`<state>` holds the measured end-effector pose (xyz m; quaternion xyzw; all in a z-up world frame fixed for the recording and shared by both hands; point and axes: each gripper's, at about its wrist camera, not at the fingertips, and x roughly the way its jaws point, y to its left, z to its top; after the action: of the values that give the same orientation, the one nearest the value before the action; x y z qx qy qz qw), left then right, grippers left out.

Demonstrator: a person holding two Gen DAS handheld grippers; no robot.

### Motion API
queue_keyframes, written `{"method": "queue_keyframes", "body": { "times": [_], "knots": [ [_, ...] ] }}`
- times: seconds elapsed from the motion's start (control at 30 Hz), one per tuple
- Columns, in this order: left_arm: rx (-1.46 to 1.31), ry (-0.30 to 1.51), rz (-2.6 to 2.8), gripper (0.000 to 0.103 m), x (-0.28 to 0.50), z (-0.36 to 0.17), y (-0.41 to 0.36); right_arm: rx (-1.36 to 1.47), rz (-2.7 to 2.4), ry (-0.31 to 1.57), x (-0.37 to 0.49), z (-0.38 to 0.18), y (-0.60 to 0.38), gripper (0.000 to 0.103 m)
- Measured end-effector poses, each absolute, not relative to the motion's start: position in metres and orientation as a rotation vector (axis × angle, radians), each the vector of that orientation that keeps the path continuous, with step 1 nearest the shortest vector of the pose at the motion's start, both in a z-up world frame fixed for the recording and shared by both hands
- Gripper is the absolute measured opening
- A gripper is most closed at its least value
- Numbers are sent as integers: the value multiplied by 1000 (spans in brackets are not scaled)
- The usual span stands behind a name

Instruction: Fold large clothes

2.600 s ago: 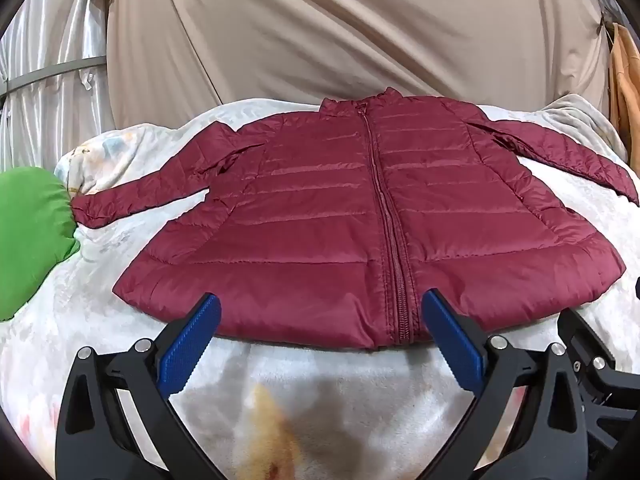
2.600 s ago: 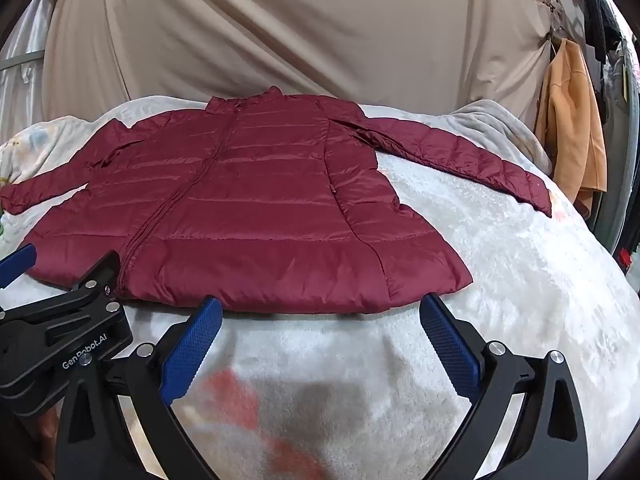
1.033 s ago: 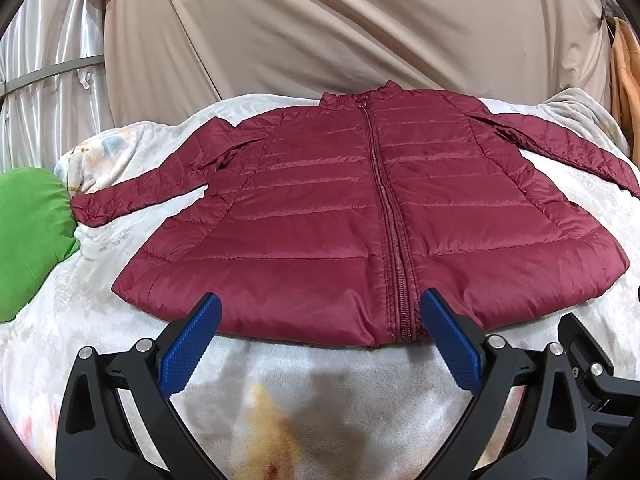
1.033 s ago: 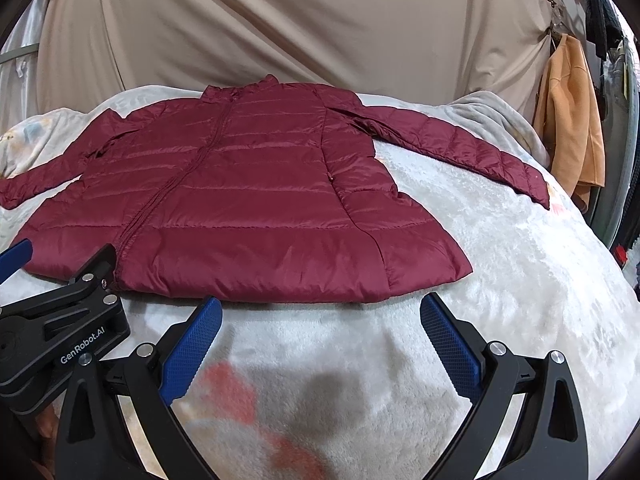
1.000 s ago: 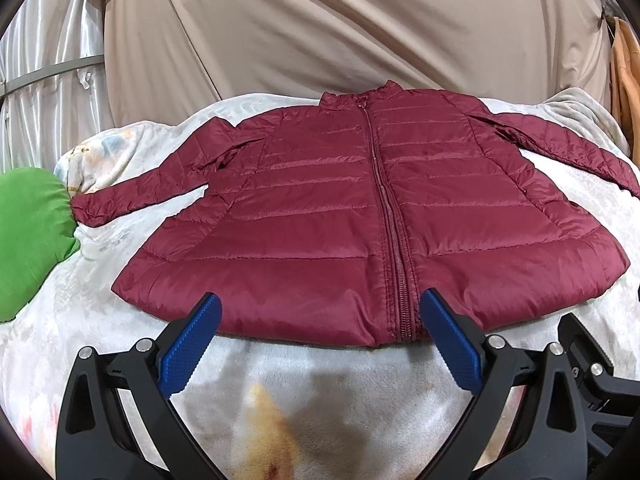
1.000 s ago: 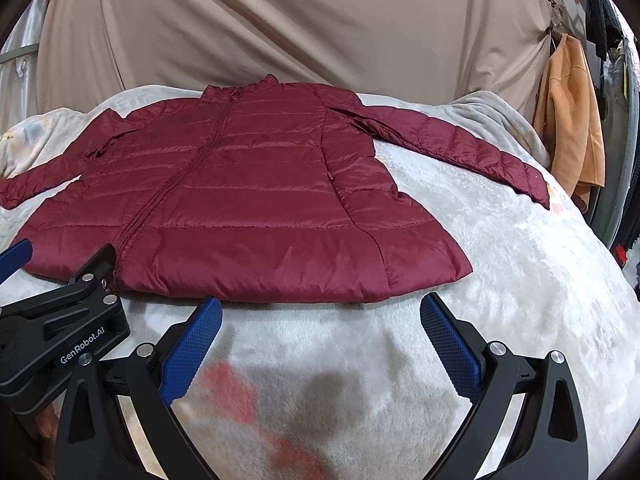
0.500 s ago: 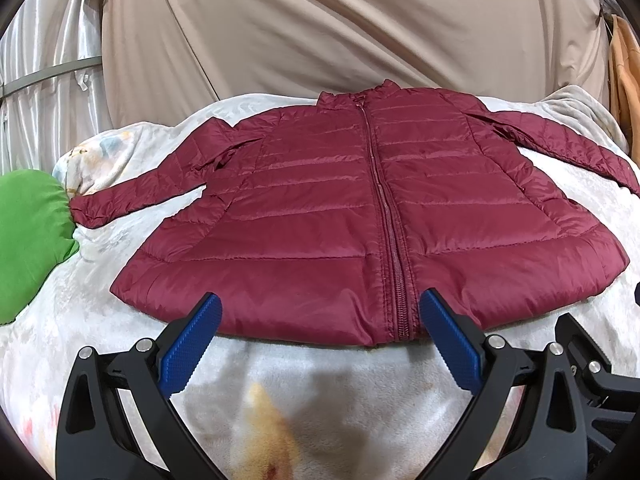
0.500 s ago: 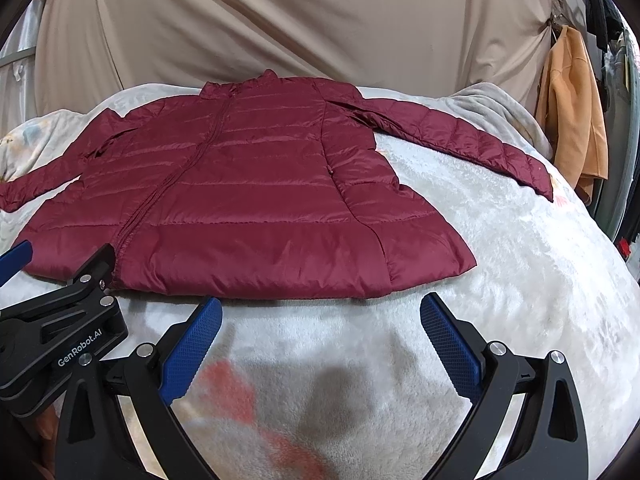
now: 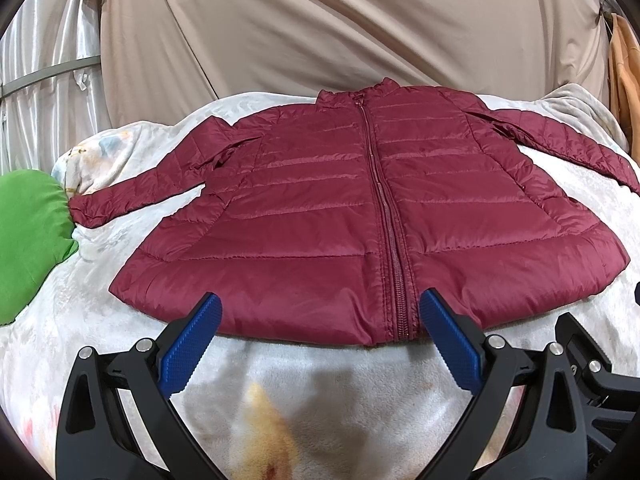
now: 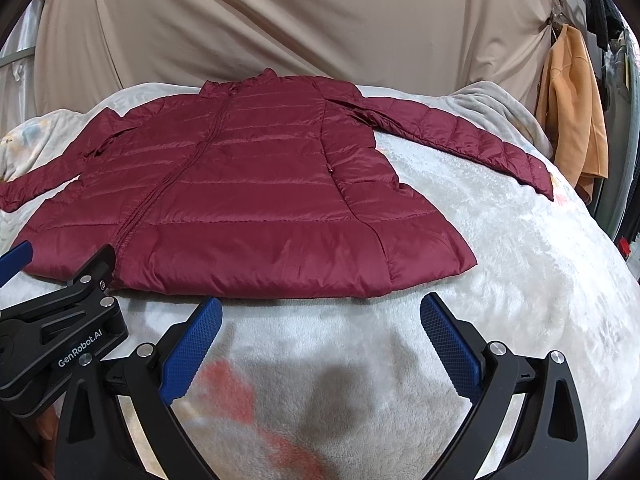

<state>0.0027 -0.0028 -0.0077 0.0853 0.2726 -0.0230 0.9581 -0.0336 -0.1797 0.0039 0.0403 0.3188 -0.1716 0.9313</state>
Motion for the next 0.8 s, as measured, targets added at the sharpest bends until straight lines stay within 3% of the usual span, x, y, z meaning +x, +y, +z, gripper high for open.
{"method": "queue_keyframes", "body": {
  "times": [0.8],
  "knots": [
    [150,567,-68,97,3,-8,-1,119,-316,675,-30,-2,-183,98]
  ]
}}
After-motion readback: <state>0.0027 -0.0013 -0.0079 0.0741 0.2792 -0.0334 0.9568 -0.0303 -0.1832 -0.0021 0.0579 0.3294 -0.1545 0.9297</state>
